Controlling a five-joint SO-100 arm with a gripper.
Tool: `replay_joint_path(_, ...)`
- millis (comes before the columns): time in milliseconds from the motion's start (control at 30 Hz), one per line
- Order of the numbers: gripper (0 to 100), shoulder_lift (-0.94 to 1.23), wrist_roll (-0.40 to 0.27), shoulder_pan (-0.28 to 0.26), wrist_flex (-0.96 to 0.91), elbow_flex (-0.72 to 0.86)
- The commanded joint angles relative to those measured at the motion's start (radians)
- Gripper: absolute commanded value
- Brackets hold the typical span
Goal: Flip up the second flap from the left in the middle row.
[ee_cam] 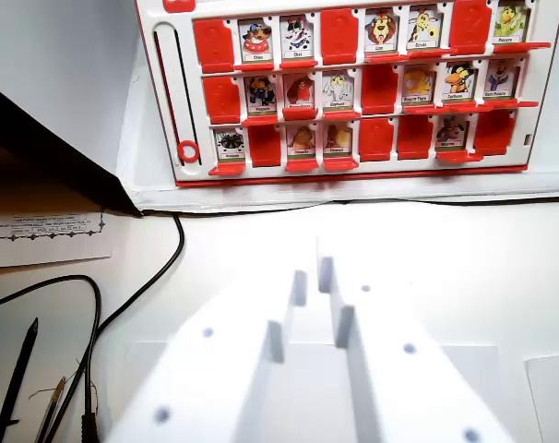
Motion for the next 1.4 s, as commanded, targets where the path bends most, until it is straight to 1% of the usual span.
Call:
replay_joint_path(0,0,0.003,-0.023,0.060,-0.060,-0.057)
replay_joint_path(600,0,0.012,-0.017,0.075,-0.060,-0.044)
replay_joint_path(1000,0,0.020,-0.023,0.058,-0.064,-0.018)
replay_joint_path(1200,0,0.020,-0.015,0.035,-0.146,0.078)
replay_joint_path(1333,0,0.017,-0.012,0.028,-0.268,0.189)
replay_joint_path(1367,0,0.008,-0.014,0.015,-0.284,0.206)
